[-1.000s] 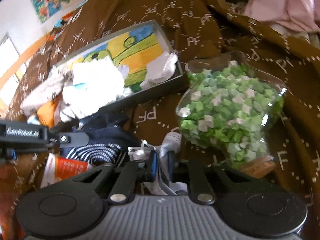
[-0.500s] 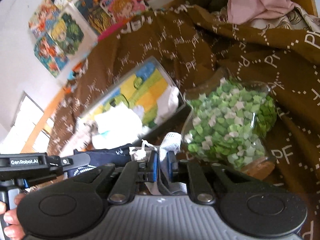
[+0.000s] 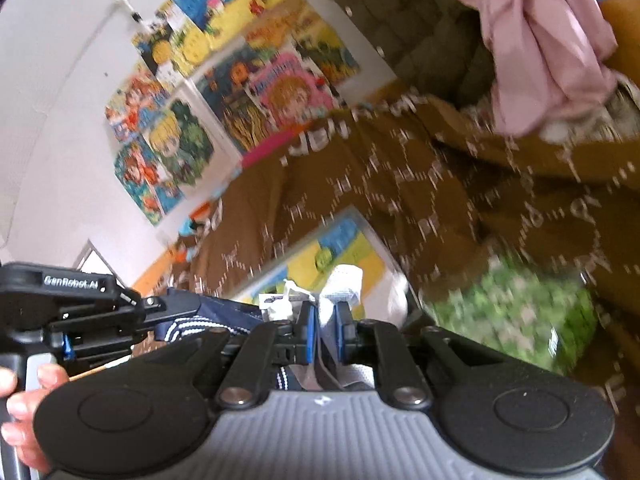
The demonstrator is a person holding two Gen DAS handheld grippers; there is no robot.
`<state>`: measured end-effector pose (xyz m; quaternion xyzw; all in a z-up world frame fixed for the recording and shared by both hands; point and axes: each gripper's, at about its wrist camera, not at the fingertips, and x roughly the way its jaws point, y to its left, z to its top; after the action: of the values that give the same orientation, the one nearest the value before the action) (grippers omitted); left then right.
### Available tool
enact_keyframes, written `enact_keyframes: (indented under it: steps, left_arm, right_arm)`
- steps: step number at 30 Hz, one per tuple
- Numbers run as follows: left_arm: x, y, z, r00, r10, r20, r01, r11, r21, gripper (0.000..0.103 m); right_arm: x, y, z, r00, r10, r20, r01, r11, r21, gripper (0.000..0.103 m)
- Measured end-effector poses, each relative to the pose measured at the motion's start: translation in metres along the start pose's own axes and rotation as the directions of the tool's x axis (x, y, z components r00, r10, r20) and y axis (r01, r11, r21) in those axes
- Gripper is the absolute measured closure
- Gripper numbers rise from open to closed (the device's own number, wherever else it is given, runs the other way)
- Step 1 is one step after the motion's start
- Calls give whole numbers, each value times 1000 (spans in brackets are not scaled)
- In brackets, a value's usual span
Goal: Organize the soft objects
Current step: 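Lift the striped cloth and face mask and carry them over the tray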
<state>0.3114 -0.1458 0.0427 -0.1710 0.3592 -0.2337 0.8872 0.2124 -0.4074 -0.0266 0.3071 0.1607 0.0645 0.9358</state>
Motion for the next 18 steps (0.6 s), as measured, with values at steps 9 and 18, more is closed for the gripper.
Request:
enact_keyframes:
  steps: [9,18]
  left_arm:
    - [42,0,31,993,-37,110,33,999,43,101]
    - [83,25,20,989,-56,135,50,998,47,101]
  right_arm:
    - [66,-18,17,999,37,36,-41,992,121,91]
    - [111,-25,15,998,46,37,-51,987,152,91]
